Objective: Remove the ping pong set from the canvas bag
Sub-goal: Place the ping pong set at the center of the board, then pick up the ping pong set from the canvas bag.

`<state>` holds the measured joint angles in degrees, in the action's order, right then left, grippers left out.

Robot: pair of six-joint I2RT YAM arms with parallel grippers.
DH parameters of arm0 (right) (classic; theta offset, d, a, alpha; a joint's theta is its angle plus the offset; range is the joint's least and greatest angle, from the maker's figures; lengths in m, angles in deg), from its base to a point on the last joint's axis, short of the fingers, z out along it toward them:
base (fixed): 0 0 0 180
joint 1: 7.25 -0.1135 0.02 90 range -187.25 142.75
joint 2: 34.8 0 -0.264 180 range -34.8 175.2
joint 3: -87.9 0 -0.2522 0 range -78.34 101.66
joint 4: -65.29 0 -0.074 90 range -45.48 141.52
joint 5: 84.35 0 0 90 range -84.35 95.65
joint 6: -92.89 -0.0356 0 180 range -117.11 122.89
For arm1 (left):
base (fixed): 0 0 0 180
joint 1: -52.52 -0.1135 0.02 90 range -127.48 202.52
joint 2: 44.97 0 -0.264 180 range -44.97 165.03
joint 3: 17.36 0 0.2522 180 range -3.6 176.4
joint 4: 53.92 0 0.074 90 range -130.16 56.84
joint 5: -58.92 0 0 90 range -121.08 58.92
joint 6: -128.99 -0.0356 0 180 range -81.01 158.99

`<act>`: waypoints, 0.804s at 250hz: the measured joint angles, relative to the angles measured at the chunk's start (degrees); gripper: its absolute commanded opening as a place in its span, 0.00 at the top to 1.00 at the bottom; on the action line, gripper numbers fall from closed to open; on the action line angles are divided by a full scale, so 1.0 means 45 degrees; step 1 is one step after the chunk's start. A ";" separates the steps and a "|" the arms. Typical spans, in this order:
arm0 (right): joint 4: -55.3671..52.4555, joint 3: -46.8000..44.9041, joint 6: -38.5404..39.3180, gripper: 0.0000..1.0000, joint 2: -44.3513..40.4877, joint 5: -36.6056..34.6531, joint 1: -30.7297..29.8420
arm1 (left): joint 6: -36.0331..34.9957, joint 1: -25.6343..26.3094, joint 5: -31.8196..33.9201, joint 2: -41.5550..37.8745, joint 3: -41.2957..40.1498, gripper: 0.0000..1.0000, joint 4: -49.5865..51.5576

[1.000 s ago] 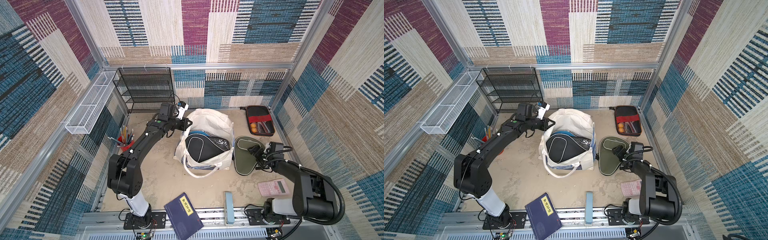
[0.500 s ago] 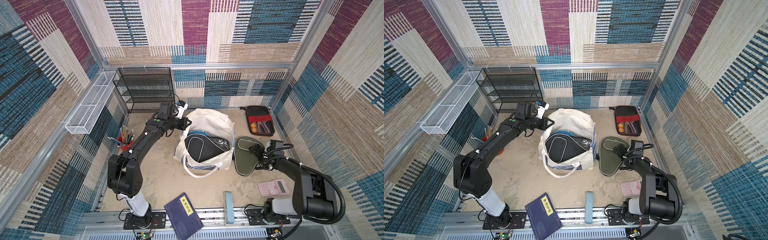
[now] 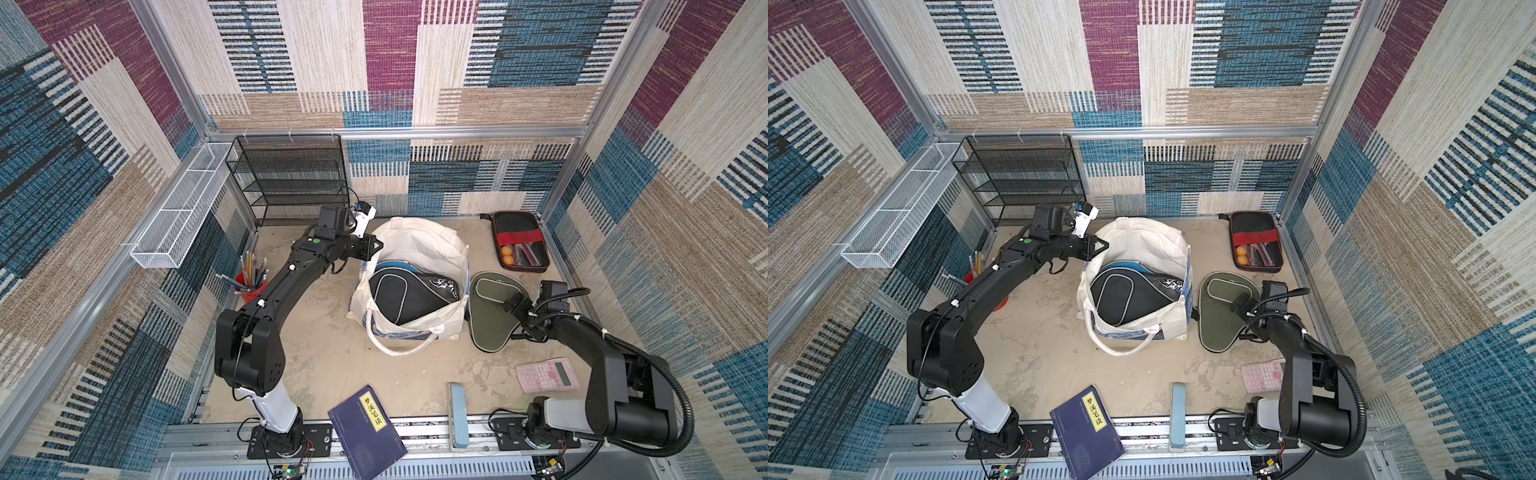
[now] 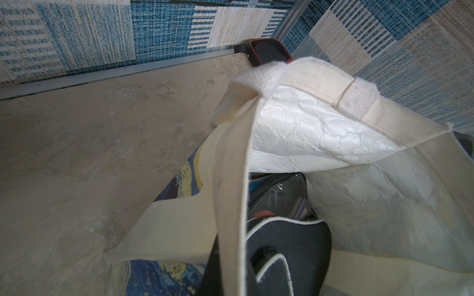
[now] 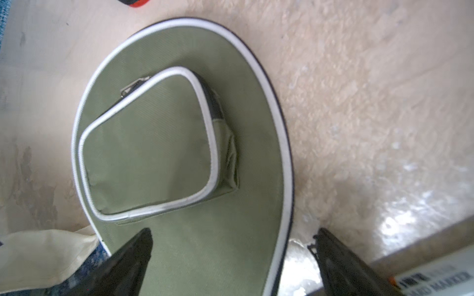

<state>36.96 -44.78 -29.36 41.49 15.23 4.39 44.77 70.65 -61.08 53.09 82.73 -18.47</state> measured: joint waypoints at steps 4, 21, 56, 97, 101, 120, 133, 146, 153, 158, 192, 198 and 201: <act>-0.0049 0.0000 0.0000 0.01 -0.0049 -0.0058 0.0000 | 0.0000 0.0000 0.0000 -0.0005 -0.0005 1.00 0.0000; -0.0277 0.0024 0.0005 0.01 -0.0330 -0.0267 0.0000 | 0.0000 0.0000 0.0005 -0.0049 -0.0044 1.00 0.0000; -0.1141 0.0743 0.0199 0.01 -0.1146 -0.0714 0.0000 | -0.0005 0.0000 0.0044 -0.0180 -0.0058 1.00 0.0073; -0.2089 0.2618 0.0942 0.01 -0.1860 -0.1161 -0.0049 | -0.0151 -0.0005 0.0321 -0.0466 -0.0058 1.00 0.0427; -0.2176 0.2827 0.1030 0.01 -0.1889 -0.1185 -0.0073 | -0.0175 -0.0010 0.0350 -0.0500 -0.0053 1.00 0.0486; -0.2501 0.3988 0.1632 0.01 -0.1948 -0.1209 -0.0427 | -0.0311 -0.0039 0.0554 -0.0675 0.0024 1.00 0.0782; -0.2628 0.4716 0.2035 0.01 -0.1938 -0.1083 -0.0811 | -0.0369 -0.0092 0.0670 -0.0797 0.0107 1.00 0.1001; -0.2720 0.5396 0.2443 0.01 -0.1904 -0.0942 -0.1341 | -0.0437 -0.0194 0.0806 -0.0899 0.0199 1.00 0.1253; -0.2715 0.5722 0.2662 0.01 -0.1880 -0.0821 -0.1671 | -0.0500 -0.0272 0.0981 -0.0962 0.0272 1.00 0.1418; -0.2701 0.5897 0.2769 0.01 -0.1860 -0.0709 -0.1909 | -0.0549 -0.0321 0.1039 -0.0991 0.0311 1.00 0.1520; -0.2370 0.6606 0.3381 0.01 -0.1744 0.0262 -0.3648 | -0.0874 -0.0617 0.1729 -0.1078 0.0631 1.00 0.2205; -0.2327 0.6703 0.3463 0.01 -0.1695 0.0393 -0.3929 | -0.0947 -0.0704 0.1870 -0.1103 0.0675 1.00 0.2322; -0.2302 0.6766 0.3531 0.01 -0.1656 0.0461 -0.4114 | -0.0981 -0.0743 0.1953 -0.1112 0.0690 1.00 0.2370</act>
<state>26.60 -14.34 -13.47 34.04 17.31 -14.13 40.35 67.31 -52.30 48.08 85.83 -7.80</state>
